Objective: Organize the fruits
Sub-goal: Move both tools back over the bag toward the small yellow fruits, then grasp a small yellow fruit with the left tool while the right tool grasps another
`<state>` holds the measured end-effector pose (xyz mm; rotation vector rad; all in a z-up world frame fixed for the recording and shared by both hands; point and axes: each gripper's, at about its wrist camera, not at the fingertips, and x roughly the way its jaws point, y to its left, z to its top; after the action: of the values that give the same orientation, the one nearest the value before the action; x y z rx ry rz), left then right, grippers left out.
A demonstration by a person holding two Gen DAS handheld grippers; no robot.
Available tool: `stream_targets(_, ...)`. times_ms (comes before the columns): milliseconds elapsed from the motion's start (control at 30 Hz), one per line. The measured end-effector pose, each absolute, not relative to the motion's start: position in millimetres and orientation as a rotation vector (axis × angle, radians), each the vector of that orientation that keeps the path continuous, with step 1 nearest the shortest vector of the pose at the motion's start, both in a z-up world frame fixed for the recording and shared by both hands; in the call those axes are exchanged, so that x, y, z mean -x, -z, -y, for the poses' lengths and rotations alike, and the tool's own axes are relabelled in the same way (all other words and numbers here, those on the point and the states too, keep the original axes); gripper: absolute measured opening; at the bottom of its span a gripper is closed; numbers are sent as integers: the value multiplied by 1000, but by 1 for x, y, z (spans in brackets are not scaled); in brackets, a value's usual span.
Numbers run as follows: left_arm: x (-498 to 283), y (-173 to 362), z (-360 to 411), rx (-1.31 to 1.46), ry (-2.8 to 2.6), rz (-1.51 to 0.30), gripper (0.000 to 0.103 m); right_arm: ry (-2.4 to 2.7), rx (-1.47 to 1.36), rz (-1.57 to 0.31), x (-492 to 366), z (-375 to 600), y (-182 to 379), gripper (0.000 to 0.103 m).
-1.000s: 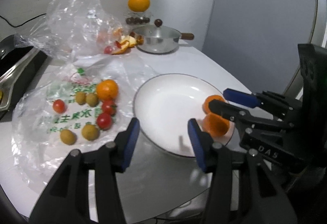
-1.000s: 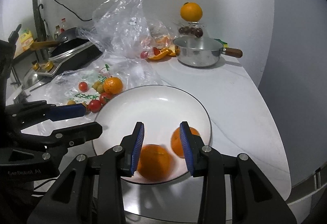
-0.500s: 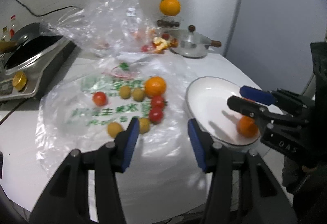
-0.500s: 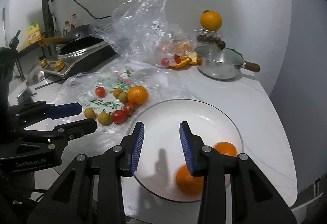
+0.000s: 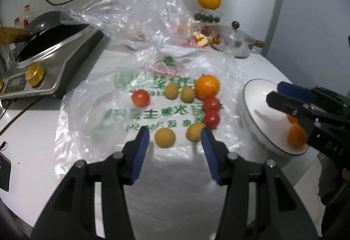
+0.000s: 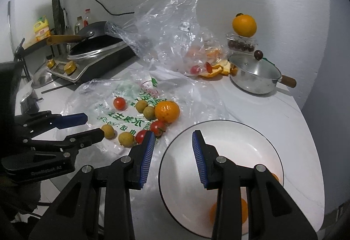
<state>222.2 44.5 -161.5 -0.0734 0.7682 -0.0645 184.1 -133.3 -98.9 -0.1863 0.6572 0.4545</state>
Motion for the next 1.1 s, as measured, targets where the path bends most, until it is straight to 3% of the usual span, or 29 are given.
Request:
stream_targets(567, -253, 194, -44, 19, 50, -875, 50, -480, 168, -692, -215, 121, 109, 38)
stream_targets(767, -261, 200, -45, 7, 57, -887, 28, -480, 171, -704, -222, 120, 111, 38)
stream_targets(1100, -249, 188, -60, 48, 81, -827, 27, -536, 213, -710, -219, 94, 112, 38)
